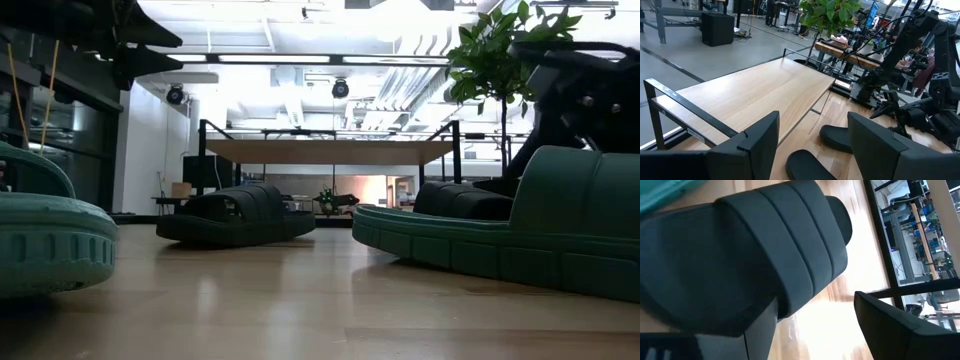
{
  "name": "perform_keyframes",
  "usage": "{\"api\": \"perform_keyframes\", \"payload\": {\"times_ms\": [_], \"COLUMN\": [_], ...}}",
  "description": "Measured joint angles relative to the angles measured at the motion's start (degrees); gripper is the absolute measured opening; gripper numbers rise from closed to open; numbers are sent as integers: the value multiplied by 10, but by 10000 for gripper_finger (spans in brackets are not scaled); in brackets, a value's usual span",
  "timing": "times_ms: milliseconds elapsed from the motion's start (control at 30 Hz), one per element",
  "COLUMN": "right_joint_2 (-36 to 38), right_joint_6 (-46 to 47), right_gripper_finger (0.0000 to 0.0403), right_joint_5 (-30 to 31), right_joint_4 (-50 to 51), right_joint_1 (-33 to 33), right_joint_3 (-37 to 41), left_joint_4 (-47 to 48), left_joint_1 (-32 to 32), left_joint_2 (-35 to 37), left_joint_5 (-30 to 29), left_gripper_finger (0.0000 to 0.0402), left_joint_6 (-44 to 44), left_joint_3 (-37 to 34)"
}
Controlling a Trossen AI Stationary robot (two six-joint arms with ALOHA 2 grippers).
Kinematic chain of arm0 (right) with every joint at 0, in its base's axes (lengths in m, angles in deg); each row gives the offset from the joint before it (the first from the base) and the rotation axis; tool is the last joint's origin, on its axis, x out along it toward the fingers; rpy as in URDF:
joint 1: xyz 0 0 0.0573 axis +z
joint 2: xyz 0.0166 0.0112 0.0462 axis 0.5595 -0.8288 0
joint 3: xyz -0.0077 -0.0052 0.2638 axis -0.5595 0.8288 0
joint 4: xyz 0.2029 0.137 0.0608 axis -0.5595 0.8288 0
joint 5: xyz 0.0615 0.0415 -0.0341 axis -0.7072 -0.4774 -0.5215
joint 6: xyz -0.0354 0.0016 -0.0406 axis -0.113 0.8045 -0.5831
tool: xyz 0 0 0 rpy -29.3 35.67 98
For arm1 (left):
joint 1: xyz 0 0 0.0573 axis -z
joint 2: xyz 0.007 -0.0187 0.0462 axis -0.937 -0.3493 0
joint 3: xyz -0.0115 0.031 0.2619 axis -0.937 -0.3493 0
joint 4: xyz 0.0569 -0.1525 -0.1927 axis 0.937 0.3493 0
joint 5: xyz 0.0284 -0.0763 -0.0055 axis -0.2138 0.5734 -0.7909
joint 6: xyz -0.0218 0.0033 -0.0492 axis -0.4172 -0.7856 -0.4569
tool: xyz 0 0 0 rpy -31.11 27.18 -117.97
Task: Pick and place slides into the shelf
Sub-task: Put the right black slipper on the shelf
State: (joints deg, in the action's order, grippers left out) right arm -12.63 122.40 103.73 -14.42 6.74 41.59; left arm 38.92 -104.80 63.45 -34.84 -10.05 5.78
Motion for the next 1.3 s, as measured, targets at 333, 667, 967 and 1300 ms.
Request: {"api": "perform_keyframes", "payload": {"times_ms": [333,667,967,1300], "right_joint_2": [0,0,1,1], "right_joint_6": [-43,-54,-60,-60], "right_gripper_finger": [252,252,252,252], "right_joint_5": [-4,1,3,8], "right_joint_4": [-35,-70,-123,-129], "right_joint_1": [-24,-35,-46,-48], "right_joint_3": [0,15,43,43], "left_joint_4": [0,-1,-1,-1], "left_joint_1": [0,0,0,0], "left_joint_2": [0,0,0,0], "left_joint_5": [0,0,0,0], "left_gripper_finger": [216,216,216,216], "left_joint_6": [1,1,1,1], "left_joint_3": [0,0,0,0]}}
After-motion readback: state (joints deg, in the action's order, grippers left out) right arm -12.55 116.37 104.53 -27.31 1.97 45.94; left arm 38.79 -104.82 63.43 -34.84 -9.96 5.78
